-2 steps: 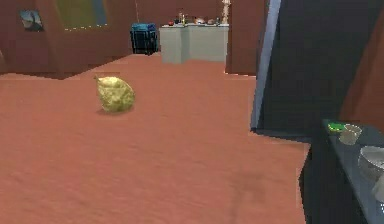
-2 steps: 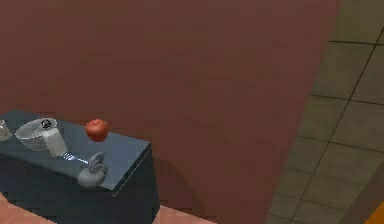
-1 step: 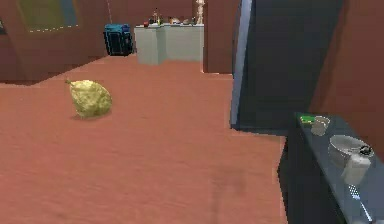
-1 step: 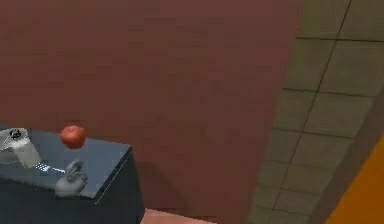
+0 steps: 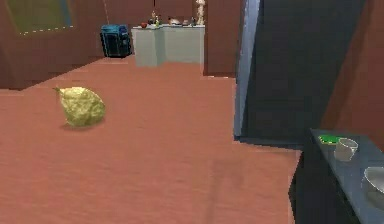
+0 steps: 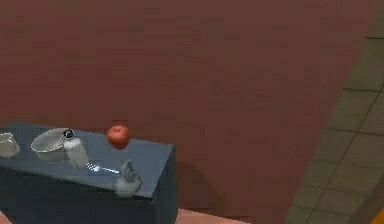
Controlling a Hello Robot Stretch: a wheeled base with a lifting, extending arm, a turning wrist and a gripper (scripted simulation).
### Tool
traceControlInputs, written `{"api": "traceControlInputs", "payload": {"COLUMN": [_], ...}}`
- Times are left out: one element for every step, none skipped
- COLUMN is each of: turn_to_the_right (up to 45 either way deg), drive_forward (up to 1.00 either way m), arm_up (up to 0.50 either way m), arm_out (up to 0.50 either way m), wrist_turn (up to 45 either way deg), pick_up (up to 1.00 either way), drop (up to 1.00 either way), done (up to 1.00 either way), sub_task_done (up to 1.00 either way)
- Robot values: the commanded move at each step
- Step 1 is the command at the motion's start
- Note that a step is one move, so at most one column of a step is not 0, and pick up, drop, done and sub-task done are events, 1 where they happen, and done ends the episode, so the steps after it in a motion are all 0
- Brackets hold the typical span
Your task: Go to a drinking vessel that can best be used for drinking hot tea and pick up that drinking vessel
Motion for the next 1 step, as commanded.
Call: {"api": "traceControlInputs", "payload": {"turn_to_the_right": [12.0], "drive_forward": [0.00], "arm_up": [0.00], "arm_out": [0.00], "wrist_turn": [0.0], "pick_up": [0.00], "drop": [0.00], "done": [0.00], "sub_task_done": [0.00]}}
